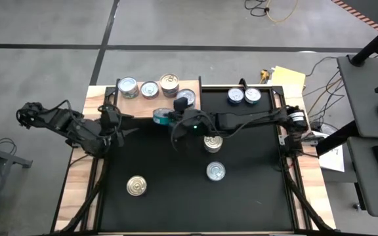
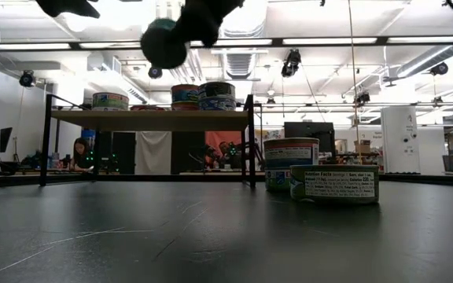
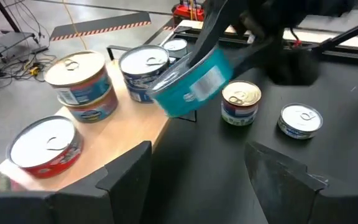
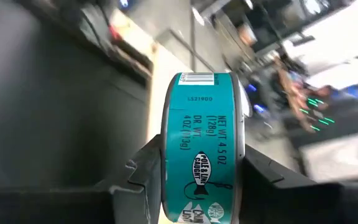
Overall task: Stack canned seafood by type on shelf
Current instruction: Put the green/blue tuna can on the shelf
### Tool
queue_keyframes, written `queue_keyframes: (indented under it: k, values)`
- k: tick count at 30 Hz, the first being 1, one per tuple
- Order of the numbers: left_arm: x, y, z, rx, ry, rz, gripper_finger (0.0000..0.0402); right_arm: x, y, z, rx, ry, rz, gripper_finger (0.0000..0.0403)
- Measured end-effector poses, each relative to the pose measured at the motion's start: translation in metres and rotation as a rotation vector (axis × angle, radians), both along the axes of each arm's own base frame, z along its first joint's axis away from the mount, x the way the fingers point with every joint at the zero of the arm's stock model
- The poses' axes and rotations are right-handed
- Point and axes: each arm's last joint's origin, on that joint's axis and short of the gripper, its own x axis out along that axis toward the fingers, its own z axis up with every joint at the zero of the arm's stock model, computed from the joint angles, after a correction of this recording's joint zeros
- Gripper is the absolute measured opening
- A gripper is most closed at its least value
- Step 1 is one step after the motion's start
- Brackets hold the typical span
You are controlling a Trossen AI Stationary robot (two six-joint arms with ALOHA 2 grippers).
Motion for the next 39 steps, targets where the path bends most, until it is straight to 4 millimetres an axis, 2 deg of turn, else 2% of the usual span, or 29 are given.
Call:
queue_keyframes:
  k: [3,8,16,27,37,39]
  values:
    - [-0.008,0.004,0.007,-0.004,-0.008,0.012,0.024,0.012,-0.004,-0.007,-0.052,0.034,-0.061,0.0129]
    - [-0.019,0.008,0.016,-0.018,-0.05,0.015,0.024,0.031,-0.008,-0.029,-0.145,0.115,-0.149,0.0129]
    - [-0.026,0.011,0.017,-0.023,-0.073,0.014,0.024,0.051,-0.01,-0.044,-0.171,0.174,-0.232,0.0129]
    - [-0.023,0.009,0.016,-0.009,-0.046,0.012,0.024,0.058,-0.011,-0.06,-0.13,0.229,-0.266,0.0129]
    - [-0.02,0.008,0.014,-0.004,-0.033,0.012,0.024,0.057,-0.017,-0.059,-0.108,0.206,-0.319,0.013]
    - [-0.02,0.008,0.014,-0.003,-0.032,0.012,0.024,0.056,-0.02,-0.059,-0.096,0.2,-0.333,0.014]
